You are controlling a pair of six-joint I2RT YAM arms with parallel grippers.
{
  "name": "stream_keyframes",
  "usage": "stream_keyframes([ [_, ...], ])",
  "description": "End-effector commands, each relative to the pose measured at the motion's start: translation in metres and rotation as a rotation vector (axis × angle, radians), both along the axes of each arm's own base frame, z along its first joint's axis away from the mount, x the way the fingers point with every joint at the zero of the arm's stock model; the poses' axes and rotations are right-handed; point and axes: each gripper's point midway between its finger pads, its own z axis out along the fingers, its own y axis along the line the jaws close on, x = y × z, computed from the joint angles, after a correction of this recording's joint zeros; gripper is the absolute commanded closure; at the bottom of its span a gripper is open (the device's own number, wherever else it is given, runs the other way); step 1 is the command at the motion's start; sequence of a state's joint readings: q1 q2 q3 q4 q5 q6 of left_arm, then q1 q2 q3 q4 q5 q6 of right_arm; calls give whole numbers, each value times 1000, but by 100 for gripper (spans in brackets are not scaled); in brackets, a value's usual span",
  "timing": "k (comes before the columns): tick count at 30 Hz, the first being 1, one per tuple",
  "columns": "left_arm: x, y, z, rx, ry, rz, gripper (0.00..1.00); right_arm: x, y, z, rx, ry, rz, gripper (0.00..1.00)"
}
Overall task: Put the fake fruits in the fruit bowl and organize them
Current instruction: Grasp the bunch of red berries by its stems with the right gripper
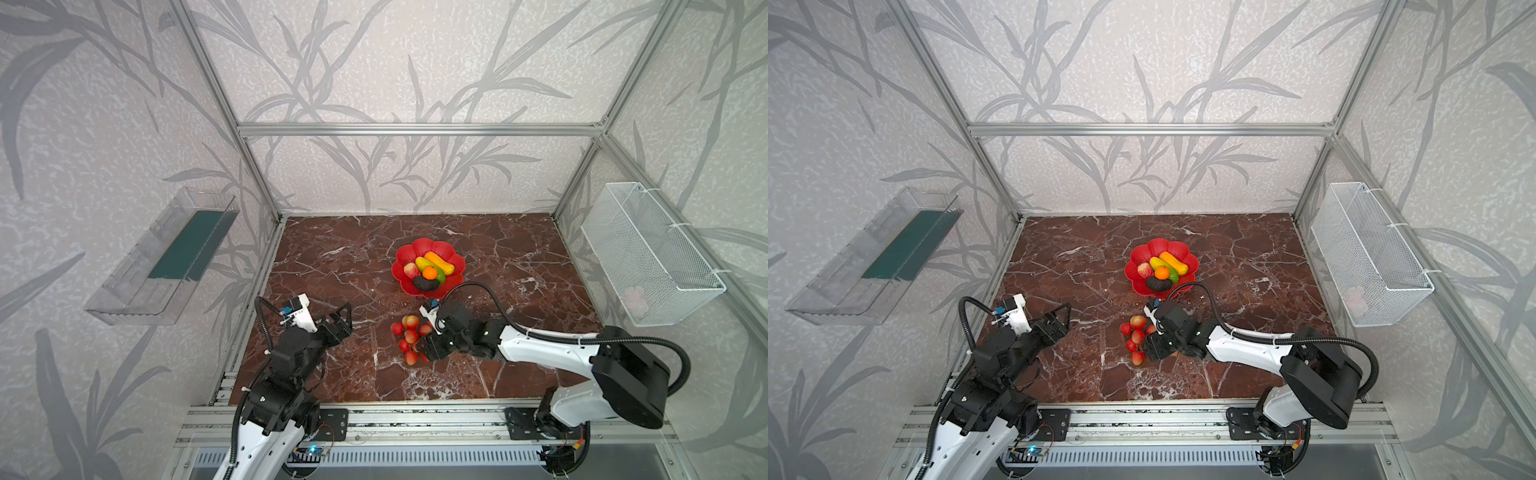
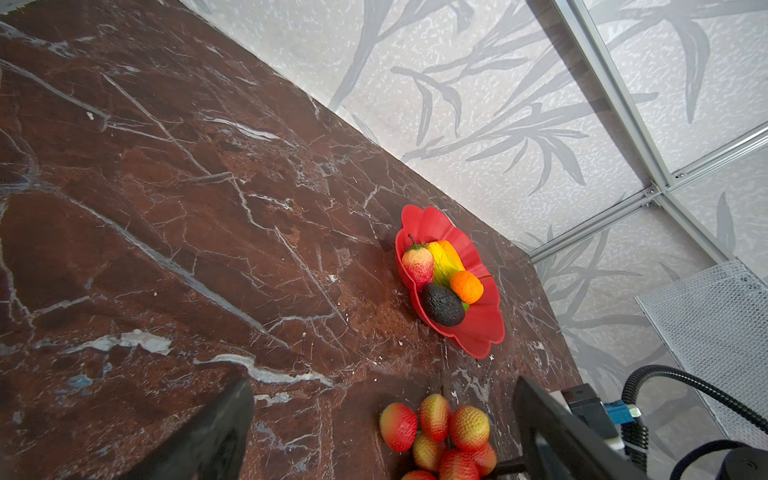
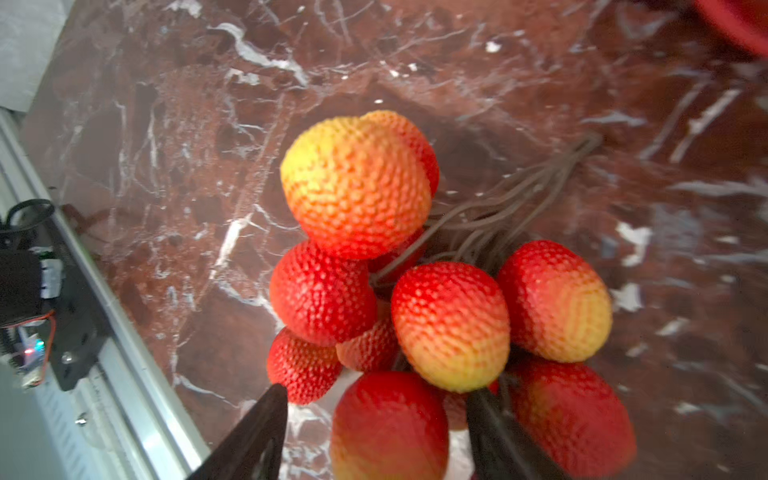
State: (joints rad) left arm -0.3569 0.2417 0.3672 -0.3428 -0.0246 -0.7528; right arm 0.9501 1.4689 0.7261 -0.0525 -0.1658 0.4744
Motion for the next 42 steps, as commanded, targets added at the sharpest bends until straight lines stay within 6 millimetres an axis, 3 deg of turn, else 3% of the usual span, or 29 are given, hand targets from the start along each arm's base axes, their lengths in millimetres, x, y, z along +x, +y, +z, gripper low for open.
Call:
stream_keyframes([
  [1, 0, 3, -1, -10, -7, 16, 3, 0, 34, 28, 114, 6, 12, 32],
  [4, 0, 3, 0, -5, -6, 17, 3, 5, 33, 46, 116, -29, 10, 32],
  [7, -1, 4, -1, -1, -2, 16, 3, 17, 12, 57, 70, -109, -33, 31],
  [11, -1, 4, -5, 1, 8, 16, 3, 26, -19, 44, 33, -98, -84, 31],
  [15, 0, 3, -5, -3, 6, 18, 3, 29, -31, 32, 24, -81, -97, 31],
  [20, 0, 4, -3, -1, 5, 19, 3, 34, -15, 43, 67, -77, -52, 32],
  [30, 0, 4, -7, -3, 13, 21, 3, 11, 8, 24, 39, -14, 7, 38],
  [42, -1, 5, -7, 3, 13, 23, 3, 31, 26, 4, 1, -40, 7, 41],
])
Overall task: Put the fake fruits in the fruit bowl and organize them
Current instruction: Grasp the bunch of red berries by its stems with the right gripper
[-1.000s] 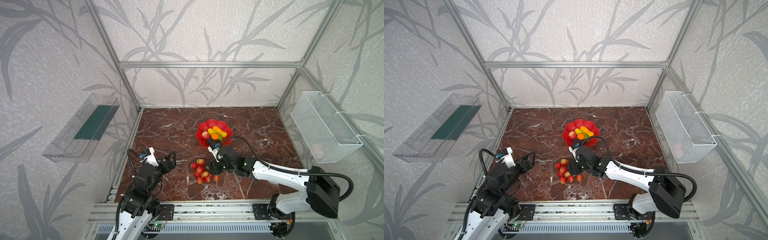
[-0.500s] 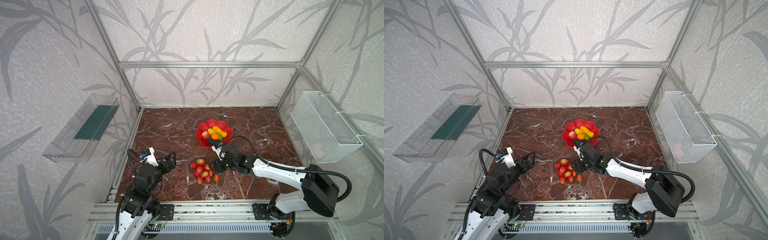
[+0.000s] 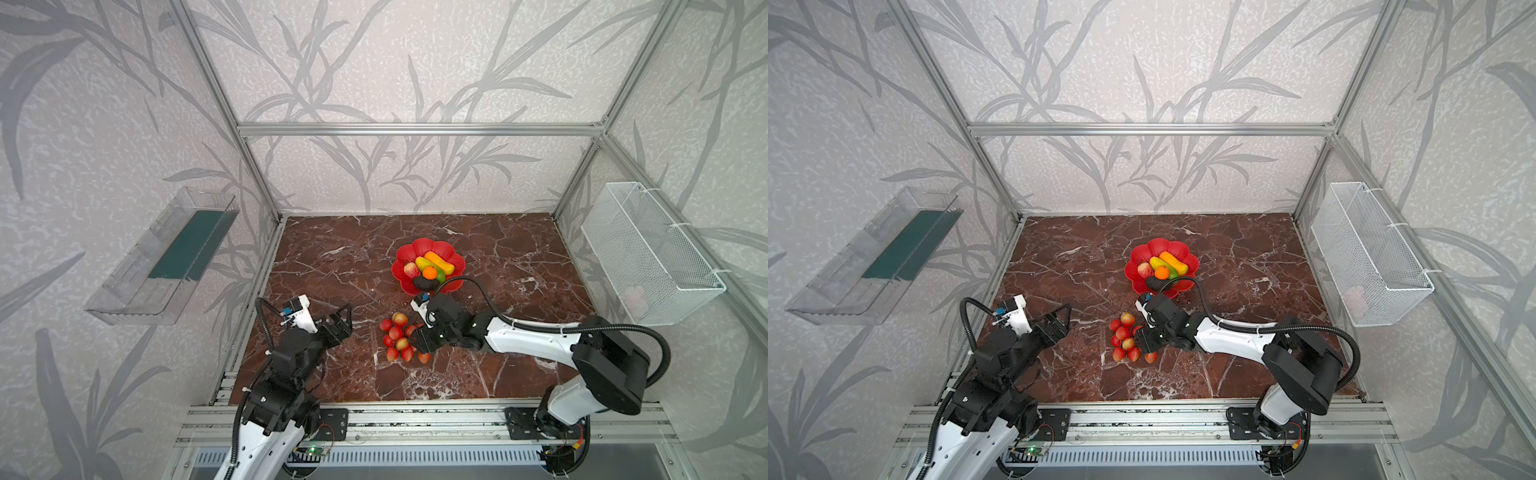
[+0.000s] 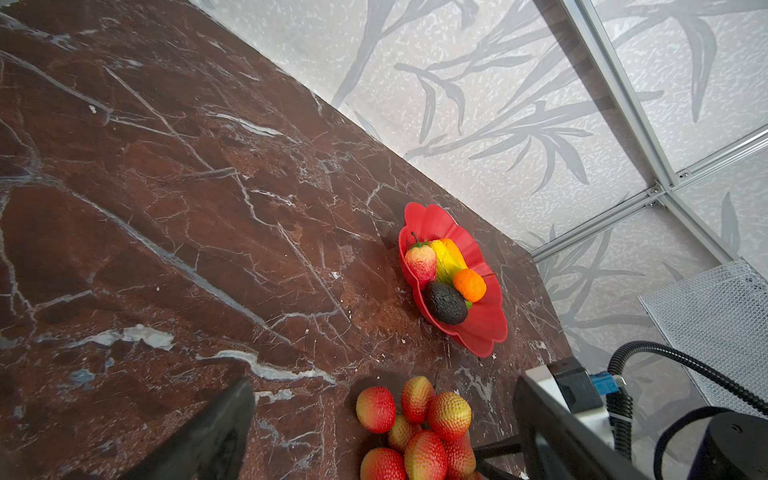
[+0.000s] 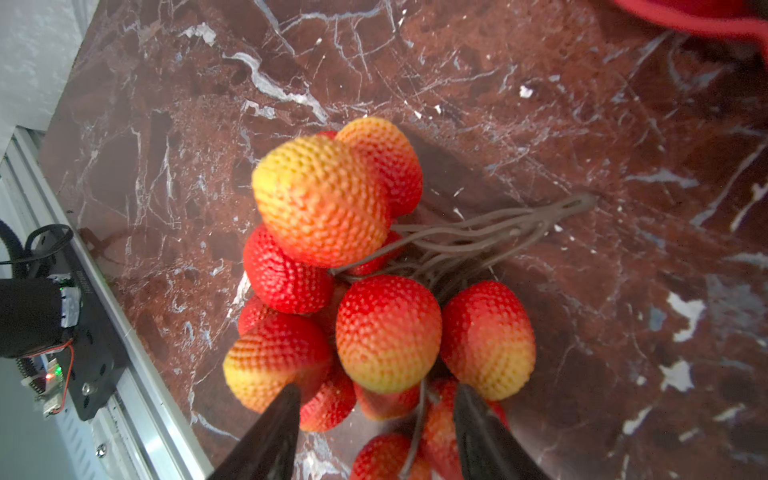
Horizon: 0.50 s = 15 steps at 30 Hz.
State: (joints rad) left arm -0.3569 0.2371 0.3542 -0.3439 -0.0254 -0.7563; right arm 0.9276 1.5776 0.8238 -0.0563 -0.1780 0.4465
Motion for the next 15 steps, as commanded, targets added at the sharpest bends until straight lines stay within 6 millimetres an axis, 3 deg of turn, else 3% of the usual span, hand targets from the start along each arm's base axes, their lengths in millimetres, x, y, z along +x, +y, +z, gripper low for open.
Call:
stream_keyframes([
  [1, -1, 5, -2, 4, 6, 22, 3, 12, 11, 7, 13, -44, 3, 42],
  [11, -3, 7, -3, 12, 1, 29, 3, 26, 23, 9, -8, -77, 15, 47],
  [15, -4, 8, -4, 12, 4, 30, 3, 26, 25, 3, -14, -64, 20, 55],
])
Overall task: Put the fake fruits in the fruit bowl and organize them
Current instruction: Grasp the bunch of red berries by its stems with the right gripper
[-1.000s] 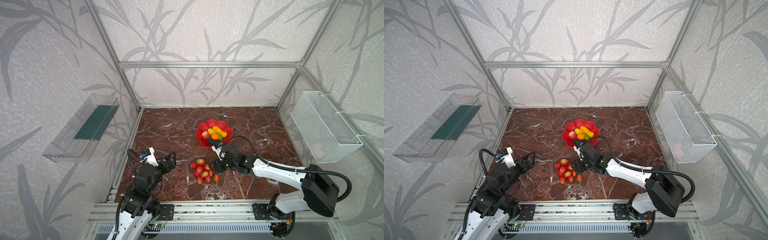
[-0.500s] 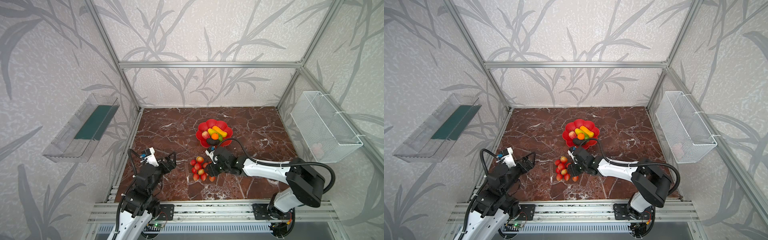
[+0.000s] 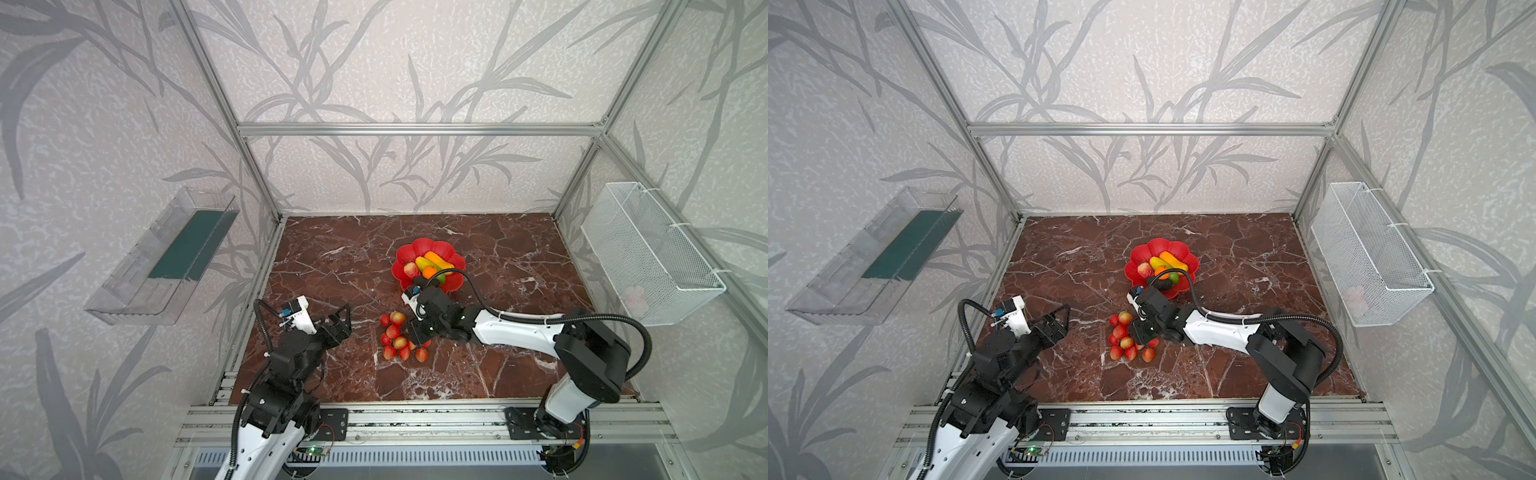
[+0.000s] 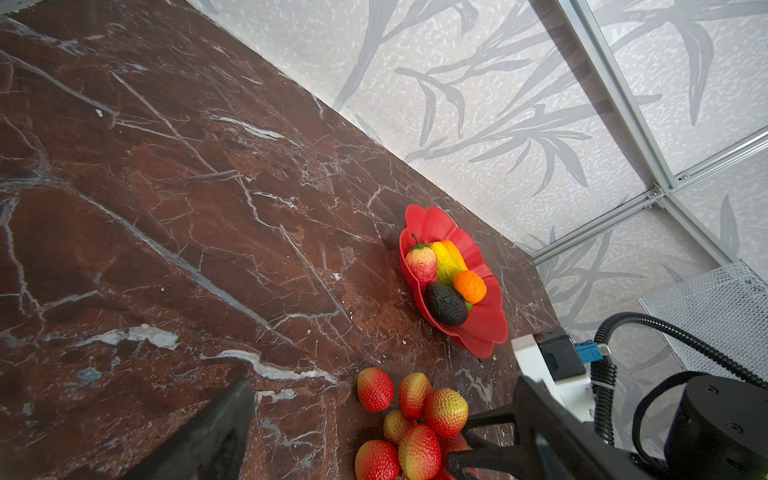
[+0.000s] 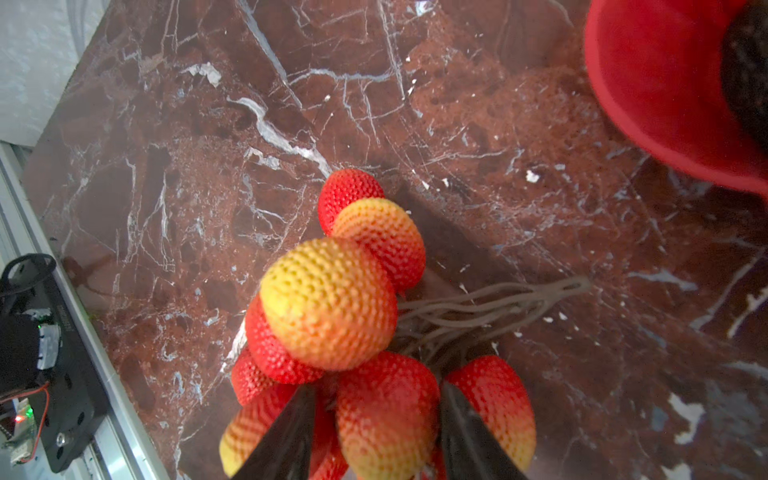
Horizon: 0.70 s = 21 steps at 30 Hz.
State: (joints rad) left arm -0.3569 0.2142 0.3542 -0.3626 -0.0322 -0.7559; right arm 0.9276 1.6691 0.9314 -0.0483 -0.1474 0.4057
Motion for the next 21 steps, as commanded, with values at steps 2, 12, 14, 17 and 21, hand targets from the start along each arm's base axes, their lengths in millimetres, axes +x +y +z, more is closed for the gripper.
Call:
stream_keyframes([
  [2, -2, 6, -4, 13, 8, 26, 3, 3, 4, -3, -6, -4, 7, 61],
  [12, -3, 8, -4, 13, 4, 33, 3, 0, 1, 8, -4, -11, 11, 52],
  [14, -2, 7, -5, 13, 4, 32, 3, -3, 1, 7, -2, -1, 15, 47],
  [17, -2, 7, -5, 13, 4, 30, 3, -7, 1, 8, 6, 3, 14, 46],
  [21, -3, 7, -4, 15, 4, 30, 3, -12, 1, 21, 9, -31, 24, 46],
])
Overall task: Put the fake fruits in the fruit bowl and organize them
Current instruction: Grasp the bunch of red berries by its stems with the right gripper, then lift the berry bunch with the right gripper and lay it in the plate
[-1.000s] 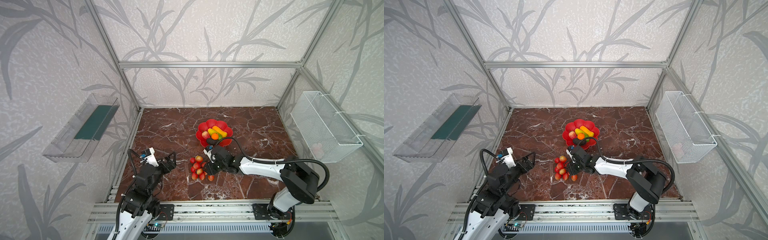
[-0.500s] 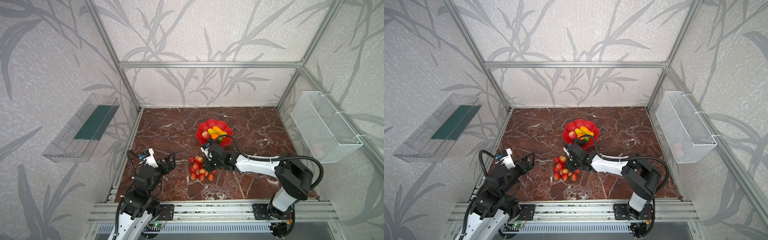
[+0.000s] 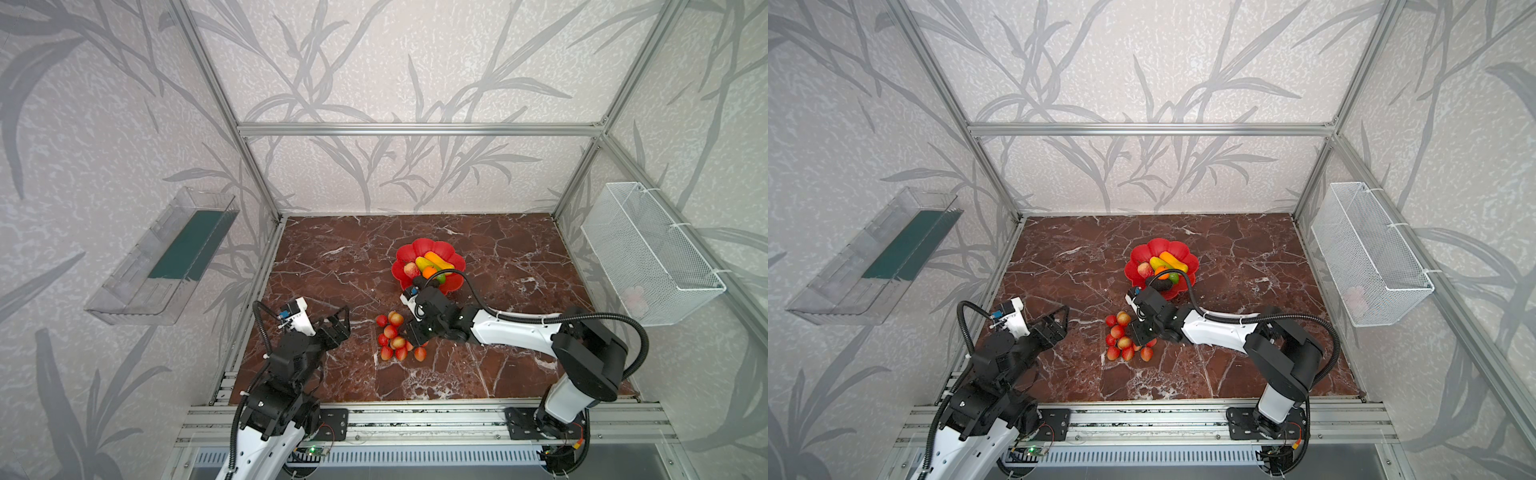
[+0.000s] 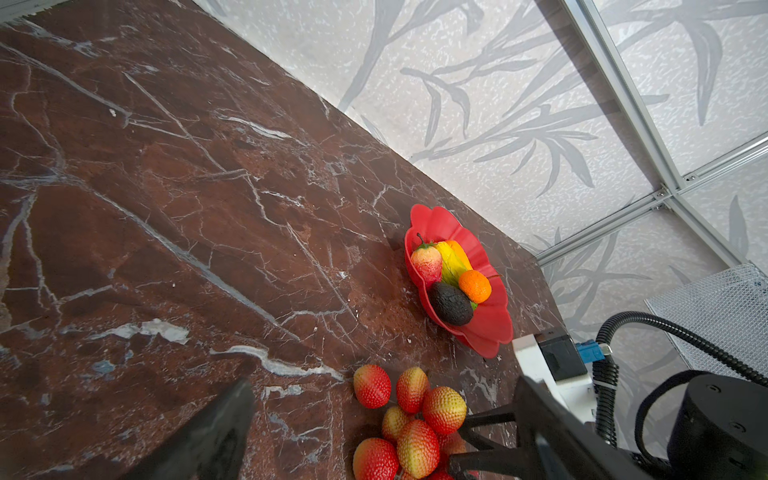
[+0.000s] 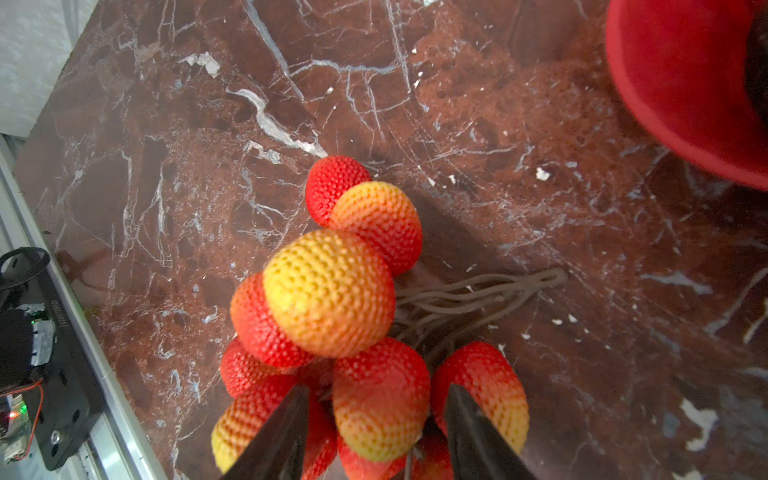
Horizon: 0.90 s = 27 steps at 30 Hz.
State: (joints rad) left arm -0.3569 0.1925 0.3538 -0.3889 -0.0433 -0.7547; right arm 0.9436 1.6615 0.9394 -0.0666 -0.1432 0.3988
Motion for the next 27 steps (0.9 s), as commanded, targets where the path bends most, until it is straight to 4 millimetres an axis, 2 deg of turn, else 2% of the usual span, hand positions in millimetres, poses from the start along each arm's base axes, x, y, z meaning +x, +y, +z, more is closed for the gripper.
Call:
stream_keyframes([
  [1, 0, 5, -3, 9, 0, 21, 3, -8, -2, 21, 13, -39, 8, 46],
  [9, 1, 3, -3, -4, -6, 19, 3, -20, 1, 21, -41, -77, 51, 43],
  [11, 1, 3, -3, -1, -3, 18, 3, -35, 10, 19, -52, -84, 94, 43],
  [17, 0, 3, -2, -5, -6, 17, 3, -47, 21, 7, -84, -74, 131, 41],
  [25, -3, 5, -2, -5, -10, 22, 3, -37, 29, 2, -118, -101, 110, 41],
  [27, -3, 6, -3, -4, -9, 23, 3, -34, 29, -7, -149, -102, 105, 41],
])
